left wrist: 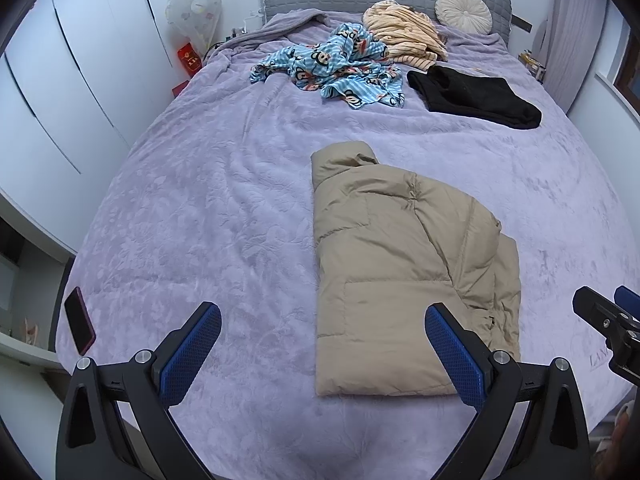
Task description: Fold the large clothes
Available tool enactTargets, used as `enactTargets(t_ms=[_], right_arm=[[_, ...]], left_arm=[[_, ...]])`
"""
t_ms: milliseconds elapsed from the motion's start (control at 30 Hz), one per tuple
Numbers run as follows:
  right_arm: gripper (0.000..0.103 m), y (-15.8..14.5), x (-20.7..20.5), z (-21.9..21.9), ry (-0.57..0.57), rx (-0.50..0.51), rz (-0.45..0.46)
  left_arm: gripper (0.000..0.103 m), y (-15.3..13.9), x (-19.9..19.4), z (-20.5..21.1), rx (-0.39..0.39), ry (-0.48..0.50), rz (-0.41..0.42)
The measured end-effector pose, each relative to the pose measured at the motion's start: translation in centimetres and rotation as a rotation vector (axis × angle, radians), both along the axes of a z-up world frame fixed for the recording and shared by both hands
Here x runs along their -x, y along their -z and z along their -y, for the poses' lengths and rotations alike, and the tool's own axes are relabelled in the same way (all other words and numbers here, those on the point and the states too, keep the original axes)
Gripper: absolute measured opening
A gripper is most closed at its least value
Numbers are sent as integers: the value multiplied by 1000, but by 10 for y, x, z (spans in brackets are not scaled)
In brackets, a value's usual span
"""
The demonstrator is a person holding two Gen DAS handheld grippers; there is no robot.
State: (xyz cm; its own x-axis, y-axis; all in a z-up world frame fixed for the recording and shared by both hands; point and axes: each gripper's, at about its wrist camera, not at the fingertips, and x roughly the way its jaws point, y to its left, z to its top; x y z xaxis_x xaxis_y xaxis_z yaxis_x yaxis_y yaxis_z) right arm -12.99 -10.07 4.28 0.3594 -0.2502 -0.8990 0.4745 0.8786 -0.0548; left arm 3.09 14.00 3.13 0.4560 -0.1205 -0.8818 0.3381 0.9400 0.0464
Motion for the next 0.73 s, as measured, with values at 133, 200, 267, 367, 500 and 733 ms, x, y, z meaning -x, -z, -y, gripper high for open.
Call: enactTargets(t_ms=[133, 200, 267, 367, 500, 733], right_arm=[[103, 1, -3, -2, 7, 12, -4], [103, 1, -3, -2, 11, 12, -3], [103, 0, -4, -4, 16, 16, -2], [103, 0, -6, -7, 23, 21, -2], [103, 1, -7, -7, 31, 27, -5], [103, 4, -6, -13, 64, 36, -7]], left_arm=[[102, 2, -2, -1, 2, 4, -7], [102, 2, -3, -2, 3, 7, -8], [102, 3, -6, -3, 4, 11, -10], [102, 4, -8, -4, 11, 15, -9], [102, 4, -10, -4, 9, 45, 22], [102, 6, -14, -2, 18, 82, 5]])
